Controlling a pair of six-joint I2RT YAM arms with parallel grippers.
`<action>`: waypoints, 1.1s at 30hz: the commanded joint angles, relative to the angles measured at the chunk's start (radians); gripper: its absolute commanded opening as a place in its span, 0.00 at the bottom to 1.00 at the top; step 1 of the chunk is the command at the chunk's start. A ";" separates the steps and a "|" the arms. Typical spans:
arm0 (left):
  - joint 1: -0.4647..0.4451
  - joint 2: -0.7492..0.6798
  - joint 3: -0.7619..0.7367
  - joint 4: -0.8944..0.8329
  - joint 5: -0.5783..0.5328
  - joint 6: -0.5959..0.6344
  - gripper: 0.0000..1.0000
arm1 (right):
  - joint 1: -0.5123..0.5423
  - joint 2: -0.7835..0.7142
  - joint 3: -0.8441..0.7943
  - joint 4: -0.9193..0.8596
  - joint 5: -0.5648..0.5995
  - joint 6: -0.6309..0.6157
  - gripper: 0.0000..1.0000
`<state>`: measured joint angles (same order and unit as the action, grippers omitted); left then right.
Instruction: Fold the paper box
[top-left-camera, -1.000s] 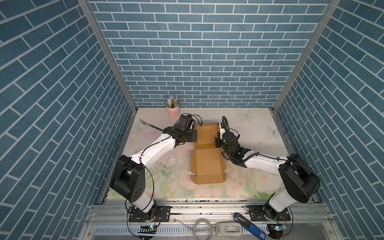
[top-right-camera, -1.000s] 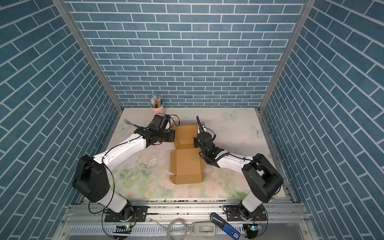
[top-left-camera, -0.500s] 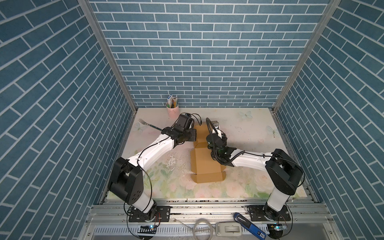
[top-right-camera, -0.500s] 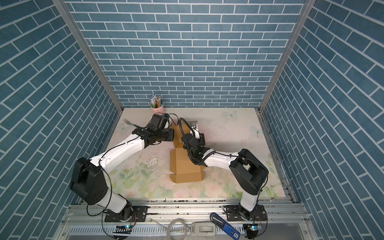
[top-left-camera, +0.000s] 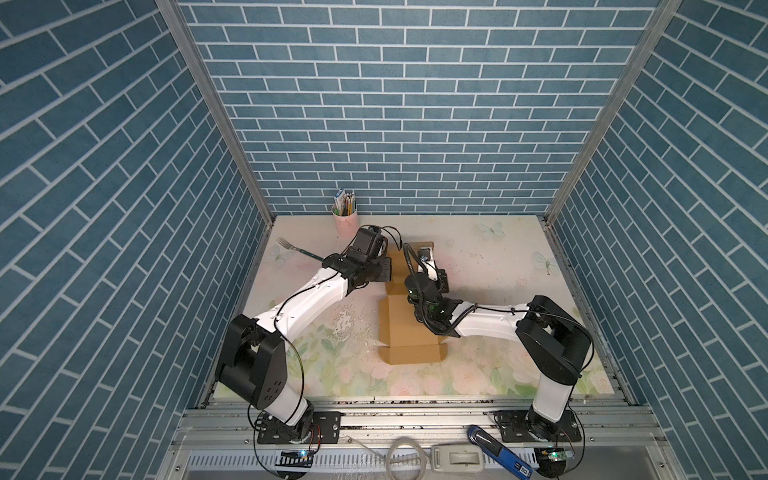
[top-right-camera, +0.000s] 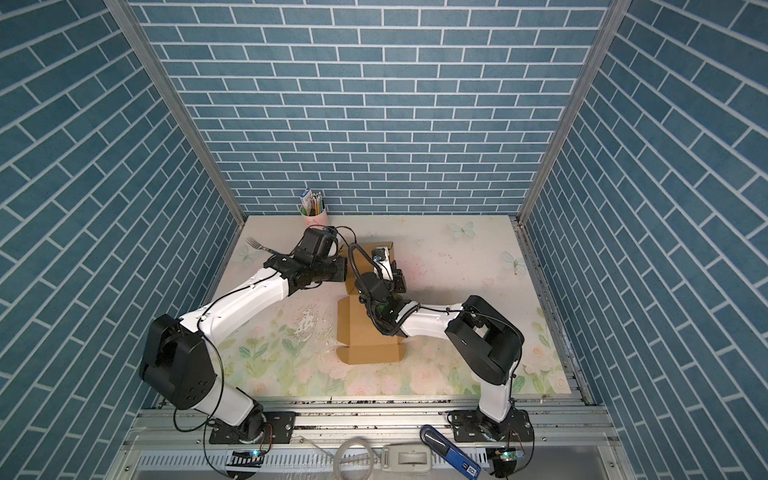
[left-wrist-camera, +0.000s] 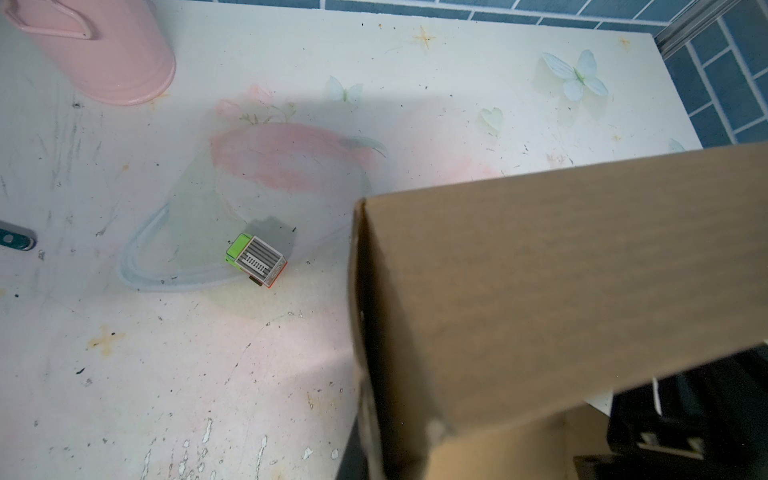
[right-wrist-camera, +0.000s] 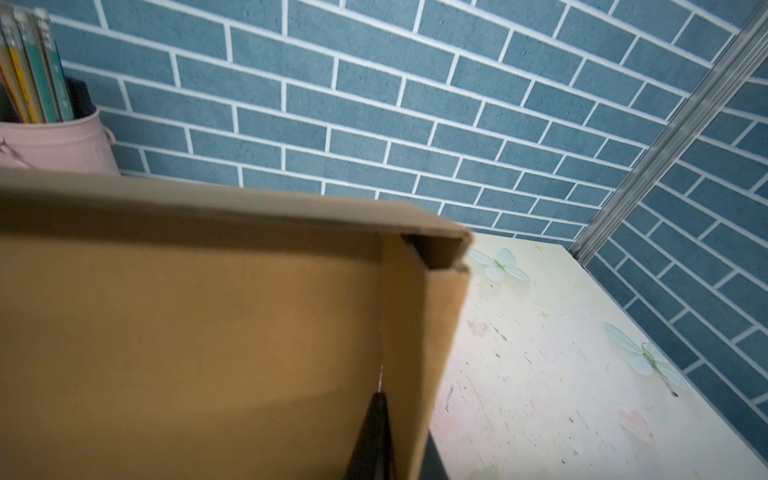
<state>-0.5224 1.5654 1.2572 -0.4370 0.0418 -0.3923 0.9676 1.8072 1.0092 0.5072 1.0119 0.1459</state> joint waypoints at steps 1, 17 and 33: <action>-0.011 -0.002 0.009 -0.005 0.038 0.007 0.07 | -0.012 -0.112 -0.087 0.058 -0.157 -0.007 0.25; -0.001 0.011 0.009 -0.002 0.022 0.008 0.07 | -0.102 -0.573 -0.344 -0.029 -0.726 0.103 0.57; 0.004 0.024 0.024 -0.023 0.023 0.007 0.08 | -0.175 -0.502 -0.272 -0.105 -0.795 0.129 0.52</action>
<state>-0.5236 1.5826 1.2572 -0.4522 0.0658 -0.3882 0.7937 1.2938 0.6907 0.4206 0.2237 0.2909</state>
